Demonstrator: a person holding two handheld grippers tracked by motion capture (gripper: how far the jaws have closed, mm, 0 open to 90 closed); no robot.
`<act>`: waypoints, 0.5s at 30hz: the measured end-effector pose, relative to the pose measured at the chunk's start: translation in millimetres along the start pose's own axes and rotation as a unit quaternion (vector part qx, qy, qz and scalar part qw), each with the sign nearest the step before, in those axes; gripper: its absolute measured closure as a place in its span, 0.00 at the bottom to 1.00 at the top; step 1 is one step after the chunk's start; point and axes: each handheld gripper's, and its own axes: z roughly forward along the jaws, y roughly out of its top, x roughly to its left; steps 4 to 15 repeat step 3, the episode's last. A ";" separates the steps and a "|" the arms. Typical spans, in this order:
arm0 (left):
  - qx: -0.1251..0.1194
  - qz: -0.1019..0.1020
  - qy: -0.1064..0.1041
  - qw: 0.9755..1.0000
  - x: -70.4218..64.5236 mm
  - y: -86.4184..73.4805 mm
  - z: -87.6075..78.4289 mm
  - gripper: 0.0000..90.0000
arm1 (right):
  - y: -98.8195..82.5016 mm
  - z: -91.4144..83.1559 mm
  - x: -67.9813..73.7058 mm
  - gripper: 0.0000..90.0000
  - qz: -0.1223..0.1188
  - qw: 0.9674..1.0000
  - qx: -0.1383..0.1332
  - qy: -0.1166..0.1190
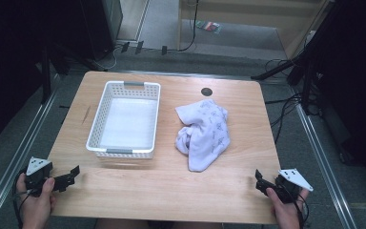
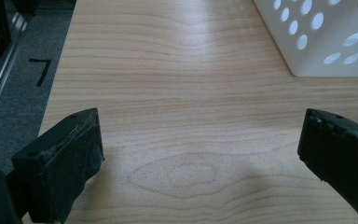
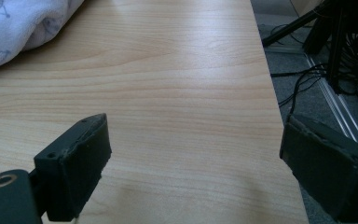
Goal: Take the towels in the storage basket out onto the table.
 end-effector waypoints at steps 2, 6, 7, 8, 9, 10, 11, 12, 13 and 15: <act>-0.001 -0.001 0.001 1.000 0.0 -0.1 0.5 0.00 | 0.0 -0.1 0.0 0.10 0.000 1.000 0.000 0.000; 0.001 -0.002 0.000 1.000 0.3 0.1 0.2 0.00 | 0.0 -0.1 0.0 0.10 0.000 1.000 0.000 0.000; 0.001 -0.002 0.000 1.000 0.3 0.1 0.2 0.00 | 0.0 -0.1 0.0 0.10 0.000 1.000 0.000 0.000; 0.001 -0.002 0.000 1.000 0.3 0.1 0.2 0.00 | 0.0 -0.1 0.0 0.10 0.000 1.000 0.000 0.000; 0.001 -0.002 0.000 1.000 0.3 0.1 0.2 0.00 | 0.0 -0.1 0.0 0.10 0.000 1.000 0.000 0.000; 0.001 -0.002 0.000 1.000 0.3 0.1 0.2 0.00 | 0.0 -0.1 0.0 0.10 0.000 1.000 0.000 0.000; 0.001 -0.002 0.000 1.000 0.3 0.1 0.2 0.00 | 0.0 -0.1 0.0 0.10 0.000 1.000 0.000 0.000; 0.001 -0.002 0.000 1.000 0.3 0.1 0.2 0.00 | 0.0 -0.1 0.0 0.10 0.000 1.000 0.000 0.000; 0.001 -0.002 0.000 1.000 0.3 0.1 0.2 0.00 | 0.0 -0.1 0.0 0.10 0.000 1.000 0.000 0.000; 0.001 -0.002 0.000 1.000 0.3 0.1 0.2 0.00 | 0.0 -0.1 0.0 0.10 0.000 1.000 0.000 0.000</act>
